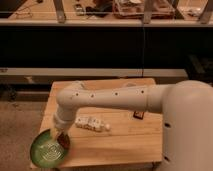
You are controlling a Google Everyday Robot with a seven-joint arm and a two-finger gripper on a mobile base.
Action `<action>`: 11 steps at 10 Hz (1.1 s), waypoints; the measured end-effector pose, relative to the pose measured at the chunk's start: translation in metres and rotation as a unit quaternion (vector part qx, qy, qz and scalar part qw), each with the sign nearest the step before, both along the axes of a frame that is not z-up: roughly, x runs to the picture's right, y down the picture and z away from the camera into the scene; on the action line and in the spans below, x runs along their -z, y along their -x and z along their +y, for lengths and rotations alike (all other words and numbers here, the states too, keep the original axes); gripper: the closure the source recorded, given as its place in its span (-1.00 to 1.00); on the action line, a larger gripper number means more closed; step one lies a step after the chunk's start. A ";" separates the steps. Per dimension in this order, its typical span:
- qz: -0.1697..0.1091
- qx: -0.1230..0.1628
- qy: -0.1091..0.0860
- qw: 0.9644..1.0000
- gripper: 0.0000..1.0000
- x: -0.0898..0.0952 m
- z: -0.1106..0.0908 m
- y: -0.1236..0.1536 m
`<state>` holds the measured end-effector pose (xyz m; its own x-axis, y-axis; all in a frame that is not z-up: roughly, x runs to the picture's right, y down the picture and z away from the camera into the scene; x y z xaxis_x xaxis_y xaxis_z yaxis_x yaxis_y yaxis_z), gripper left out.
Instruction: Place the pepper in the ceramic bowl
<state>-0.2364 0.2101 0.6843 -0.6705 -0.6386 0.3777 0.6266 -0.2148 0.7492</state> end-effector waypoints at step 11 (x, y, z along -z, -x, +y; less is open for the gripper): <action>-0.028 0.040 0.009 0.999 -0.42 -0.016 0.037 0.076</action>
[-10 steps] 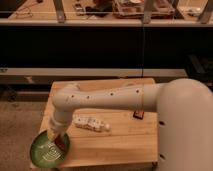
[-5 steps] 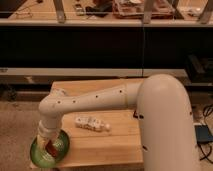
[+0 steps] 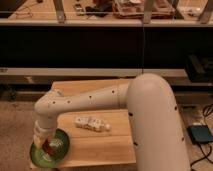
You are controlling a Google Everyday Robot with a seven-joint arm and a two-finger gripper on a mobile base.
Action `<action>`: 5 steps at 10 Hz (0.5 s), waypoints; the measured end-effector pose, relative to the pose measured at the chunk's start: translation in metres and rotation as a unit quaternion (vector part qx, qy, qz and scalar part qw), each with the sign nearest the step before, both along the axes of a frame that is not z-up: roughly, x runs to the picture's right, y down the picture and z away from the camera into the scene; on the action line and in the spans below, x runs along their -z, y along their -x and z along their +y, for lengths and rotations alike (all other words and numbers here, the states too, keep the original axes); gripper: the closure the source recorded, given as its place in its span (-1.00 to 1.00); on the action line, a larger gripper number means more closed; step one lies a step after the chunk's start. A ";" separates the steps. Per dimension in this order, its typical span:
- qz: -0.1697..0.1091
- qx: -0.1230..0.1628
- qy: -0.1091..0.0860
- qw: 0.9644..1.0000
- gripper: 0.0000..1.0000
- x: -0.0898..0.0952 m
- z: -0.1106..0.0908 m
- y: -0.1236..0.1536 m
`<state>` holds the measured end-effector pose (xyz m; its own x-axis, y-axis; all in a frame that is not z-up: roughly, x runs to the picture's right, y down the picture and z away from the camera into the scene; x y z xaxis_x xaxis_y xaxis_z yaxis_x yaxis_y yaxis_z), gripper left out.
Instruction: Place the pepper in the ceramic bowl
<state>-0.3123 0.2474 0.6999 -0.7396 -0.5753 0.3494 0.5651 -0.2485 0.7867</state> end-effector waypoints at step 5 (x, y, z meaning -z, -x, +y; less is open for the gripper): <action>0.003 -0.002 -0.005 1.000 -0.44 -0.007 -0.006 -0.002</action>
